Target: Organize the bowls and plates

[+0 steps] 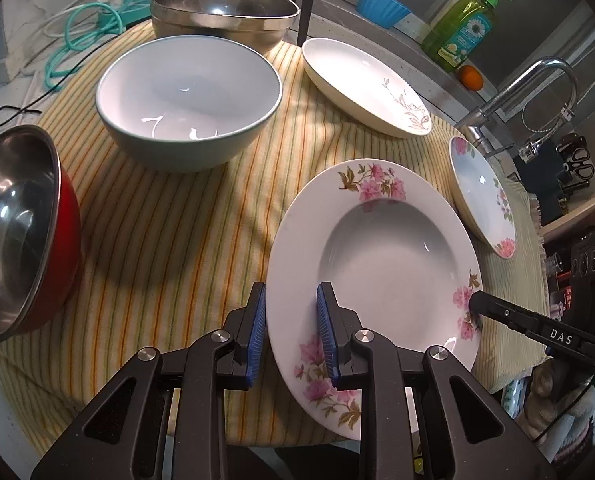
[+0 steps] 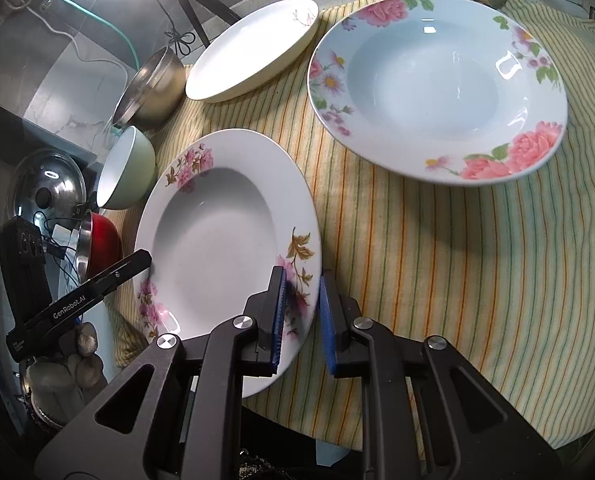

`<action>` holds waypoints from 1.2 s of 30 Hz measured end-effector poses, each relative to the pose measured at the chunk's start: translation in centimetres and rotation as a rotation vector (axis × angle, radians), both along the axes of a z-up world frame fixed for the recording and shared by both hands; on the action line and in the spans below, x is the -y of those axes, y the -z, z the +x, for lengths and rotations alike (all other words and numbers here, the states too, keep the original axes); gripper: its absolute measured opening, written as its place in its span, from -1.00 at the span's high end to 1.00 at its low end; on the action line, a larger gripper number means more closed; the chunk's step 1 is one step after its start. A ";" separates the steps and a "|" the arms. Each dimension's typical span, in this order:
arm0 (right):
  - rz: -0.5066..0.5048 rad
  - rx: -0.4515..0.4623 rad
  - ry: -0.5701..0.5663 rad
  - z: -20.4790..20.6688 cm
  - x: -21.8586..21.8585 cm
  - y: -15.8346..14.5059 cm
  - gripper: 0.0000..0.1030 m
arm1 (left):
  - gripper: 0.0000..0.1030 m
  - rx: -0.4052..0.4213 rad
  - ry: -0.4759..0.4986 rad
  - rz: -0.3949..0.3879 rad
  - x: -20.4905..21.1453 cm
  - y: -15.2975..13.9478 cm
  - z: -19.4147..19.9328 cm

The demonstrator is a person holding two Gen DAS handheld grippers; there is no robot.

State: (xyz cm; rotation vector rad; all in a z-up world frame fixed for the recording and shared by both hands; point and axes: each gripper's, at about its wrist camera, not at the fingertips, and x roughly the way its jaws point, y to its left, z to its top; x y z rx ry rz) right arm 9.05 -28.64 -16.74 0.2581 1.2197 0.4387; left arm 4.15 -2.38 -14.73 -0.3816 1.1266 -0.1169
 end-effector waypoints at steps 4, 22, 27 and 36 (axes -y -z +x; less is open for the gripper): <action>-0.003 0.001 0.000 -0.5 0.0 0.0 0.68 | 0.55 0.002 0.002 0.002 -0.1 0.0 -0.4; -0.006 0.002 0.001 -1.0 0.1 0.1 0.67 | 0.55 0.003 0.011 0.012 0.1 0.1 -0.8; -0.009 0.006 -0.005 -1.0 0.0 0.2 0.66 | 0.55 -0.003 0.003 0.004 0.0 0.1 -0.7; -0.047 0.050 0.007 -1.0 0.8 -0.9 0.41 | 0.52 0.026 -0.008 0.029 -0.3 -1.3 -0.8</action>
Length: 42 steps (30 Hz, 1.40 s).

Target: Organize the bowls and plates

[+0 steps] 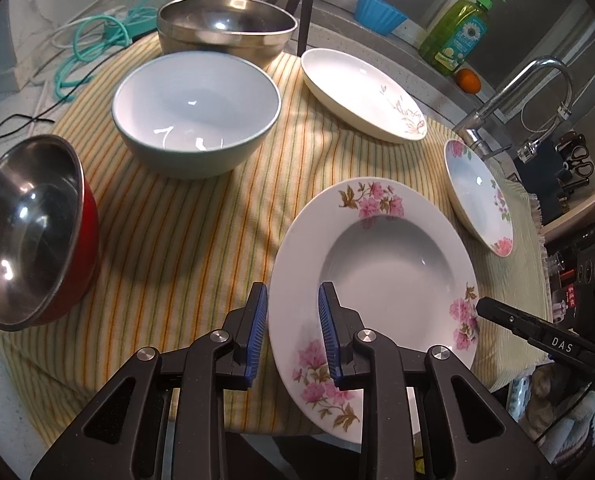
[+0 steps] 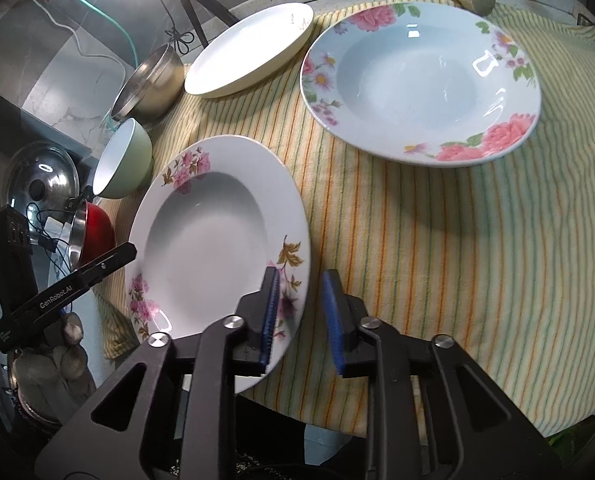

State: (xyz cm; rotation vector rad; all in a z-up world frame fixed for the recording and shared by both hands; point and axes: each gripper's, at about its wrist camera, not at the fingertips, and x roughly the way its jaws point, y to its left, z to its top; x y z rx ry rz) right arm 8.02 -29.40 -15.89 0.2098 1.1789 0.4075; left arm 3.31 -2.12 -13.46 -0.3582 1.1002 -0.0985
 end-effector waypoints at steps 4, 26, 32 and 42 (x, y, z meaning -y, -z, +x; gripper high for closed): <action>-0.013 0.031 0.006 0.0 1.0 -1.0 0.28 | 0.41 0.022 -0.002 -0.003 0.2 -0.8 0.1; -0.047 0.132 0.154 5.7 11.0 -4.6 0.25 | 0.34 0.085 0.158 -0.064 9.6 -2.7 7.3; -0.058 0.121 0.186 8.3 13.4 -3.9 0.25 | 0.34 0.054 0.187 -0.088 11.7 -1.9 9.6; -0.030 0.079 0.198 11.8 15.2 -2.2 0.26 | 0.35 0.009 0.195 -0.111 13.2 -0.2 13.2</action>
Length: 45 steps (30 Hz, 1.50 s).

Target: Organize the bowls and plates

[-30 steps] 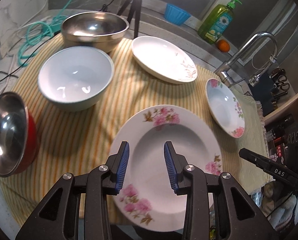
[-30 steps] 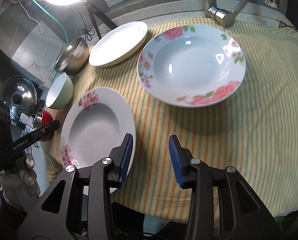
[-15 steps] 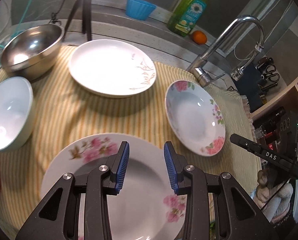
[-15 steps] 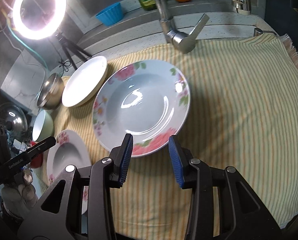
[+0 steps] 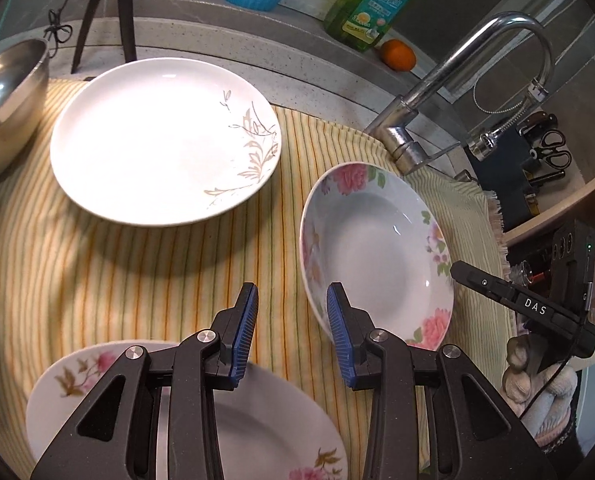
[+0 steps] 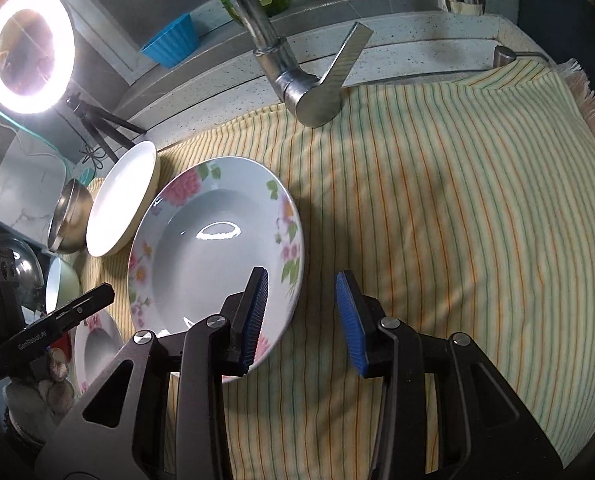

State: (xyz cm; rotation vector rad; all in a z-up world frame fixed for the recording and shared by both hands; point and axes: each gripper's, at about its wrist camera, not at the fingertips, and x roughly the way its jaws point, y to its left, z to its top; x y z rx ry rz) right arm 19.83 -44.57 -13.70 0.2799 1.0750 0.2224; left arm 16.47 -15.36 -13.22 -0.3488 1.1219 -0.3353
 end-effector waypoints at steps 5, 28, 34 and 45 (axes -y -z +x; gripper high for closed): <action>0.012 -0.021 -0.017 1.1 -0.1 0.7 0.47 | 0.41 -0.017 0.012 -0.004 0.6 0.7 0.8; 0.008 -0.041 -0.086 2.7 -1.0 1.3 0.73 | 0.71 -0.001 0.068 0.019 2.1 1.2 2.0; 0.002 -0.032 -0.092 2.5 -1.3 1.1 0.73 | 0.71 0.006 0.068 0.031 2.1 1.0 2.0; -0.019 -0.001 -0.110 1.4 -2.2 0.3 0.73 | 0.71 0.023 0.054 0.033 1.2 0.3 0.9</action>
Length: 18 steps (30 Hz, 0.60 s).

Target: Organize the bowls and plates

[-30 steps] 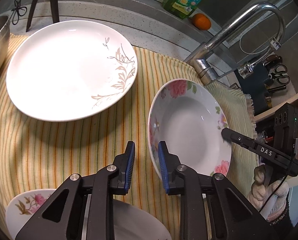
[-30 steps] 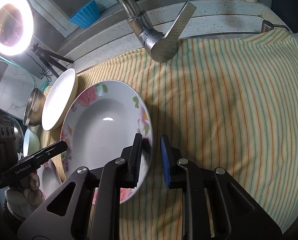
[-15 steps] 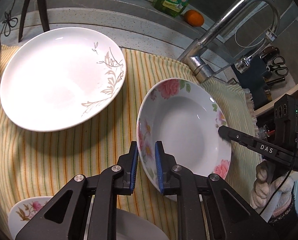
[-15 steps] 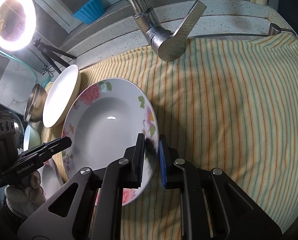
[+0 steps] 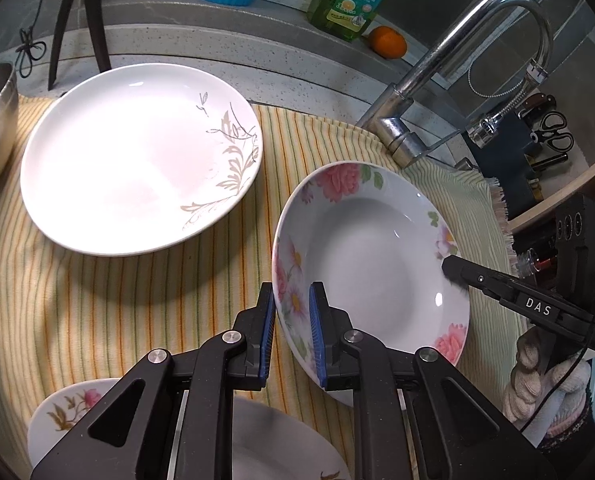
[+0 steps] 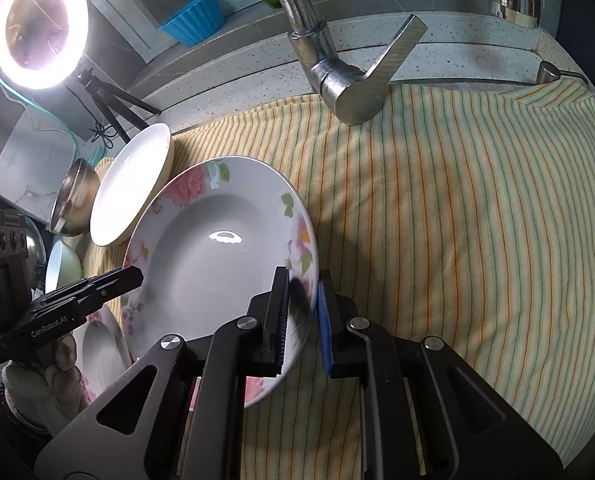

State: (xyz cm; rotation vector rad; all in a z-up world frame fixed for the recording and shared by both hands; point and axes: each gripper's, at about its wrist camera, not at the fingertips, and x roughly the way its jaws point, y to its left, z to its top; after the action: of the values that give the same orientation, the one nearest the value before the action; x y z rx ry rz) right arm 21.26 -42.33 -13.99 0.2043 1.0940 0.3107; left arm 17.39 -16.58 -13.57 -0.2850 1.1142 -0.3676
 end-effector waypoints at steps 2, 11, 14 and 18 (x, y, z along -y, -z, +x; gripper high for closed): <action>-0.003 0.007 -0.004 -0.3 -0.2 -0.3 0.73 | 0.71 0.002 -0.009 -0.011 -0.3 -0.2 -0.2; 0.029 0.046 -0.024 -1.9 -1.1 -2.4 0.73 | 0.71 0.024 -0.032 -0.026 -1.7 -1.4 -2.0; 0.037 0.060 -0.051 -2.6 -2.0 -3.2 0.73 | 0.71 0.028 -0.049 -0.033 -2.8 -1.8 -2.8; 0.041 0.069 -0.090 -3.9 -3.6 -3.9 0.73 | 0.71 0.026 -0.080 -0.054 -4.6 -2.0 -4.1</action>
State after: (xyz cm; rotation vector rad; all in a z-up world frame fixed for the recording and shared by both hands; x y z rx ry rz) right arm 17.38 -38.70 -10.08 0.1799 1.0308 0.4178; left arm 13.32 -12.01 -11.54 -0.3704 1.0657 -0.3295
